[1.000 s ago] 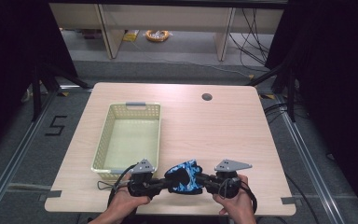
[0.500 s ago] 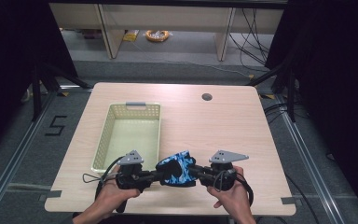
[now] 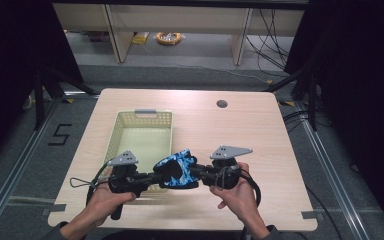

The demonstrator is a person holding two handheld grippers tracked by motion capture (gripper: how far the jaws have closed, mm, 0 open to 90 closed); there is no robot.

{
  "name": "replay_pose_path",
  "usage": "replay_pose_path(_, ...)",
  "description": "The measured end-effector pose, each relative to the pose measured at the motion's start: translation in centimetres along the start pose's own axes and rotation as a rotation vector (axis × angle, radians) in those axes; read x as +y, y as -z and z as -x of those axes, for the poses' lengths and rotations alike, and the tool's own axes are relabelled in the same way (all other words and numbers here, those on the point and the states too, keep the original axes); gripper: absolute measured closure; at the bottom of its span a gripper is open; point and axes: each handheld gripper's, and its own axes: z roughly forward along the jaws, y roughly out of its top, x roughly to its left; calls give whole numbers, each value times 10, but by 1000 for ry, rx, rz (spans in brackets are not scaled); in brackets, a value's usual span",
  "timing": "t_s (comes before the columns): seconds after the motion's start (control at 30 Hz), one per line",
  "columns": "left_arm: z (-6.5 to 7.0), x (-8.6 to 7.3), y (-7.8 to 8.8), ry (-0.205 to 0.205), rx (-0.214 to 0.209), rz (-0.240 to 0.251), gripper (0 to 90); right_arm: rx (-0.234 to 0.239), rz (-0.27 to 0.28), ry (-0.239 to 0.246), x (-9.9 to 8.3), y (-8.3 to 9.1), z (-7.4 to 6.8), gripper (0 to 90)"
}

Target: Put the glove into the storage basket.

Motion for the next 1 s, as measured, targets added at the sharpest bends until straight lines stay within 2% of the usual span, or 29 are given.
replay_pose_path(0.03,-2,1,2,6,0,1,841,-4,-9,-13,3,-1,-2,802)
replay_pose_path(0.07,-3,2,3,14,3,3,841,0,-5,1,5,-3,-2,802)
replay_pose_path(0.1,-7,4,7,19,0,1,842,4,6,1,7,-5,-2,802)
replay_pose_path(0.13,-9,5,10,25,1,6,842,1,-6,-10,12,-7,-4,802)
replay_pose_path(0.17,-10,5,12,27,2,8,842,7,5,9,15,-10,-4,803)
replay_pose_path(0.27,-17,8,17,40,9,14,842,9,1,3,22,-15,-5,803)
replay_pose_path(0.33,-22,11,23,50,25,17,842,29,6,7,29,-21,-4,803)
replay_pose_path(0.43,-30,13,30,56,41,19,842,24,-8,-1,39,-30,-8,804)
replay_pose_path(0.47,-32,14,32,56,48,18,842,24,-2,21,41,-34,-7,804)
replay_pose_path(0.53,-38,15,36,66,56,11,841,38,-8,6,47,-41,-10,804)
replay_pose_path(0.57,-42,15,38,73,57,9,841,34,-9,25,49,-43,-9,804)
replay_pose_path(0.63,-47,16,41,81,69,8,840,33,-25,16,54,-49,-11,804)
replay_pose_path(0.67,-50,16,42,84,67,8,840,31,-22,31,57,-54,-11,804)
replay_pose_path(0.8,-62,14,46,110,93,1,840,30,-40,33,64,-68,-14,804)
replay_pose_path(0.83,-65,13,47,114,95,-2,840,35,-53,18,65,-72,-15,803)
replay_pose_path(0.87,-68,13,48,119,97,-6,840,29,-49,38,65,-75,-15,804)
replay_pose_path(1.0,-79,5,49,147,115,-18,839,46,-72,9,66,-90,-17,803)
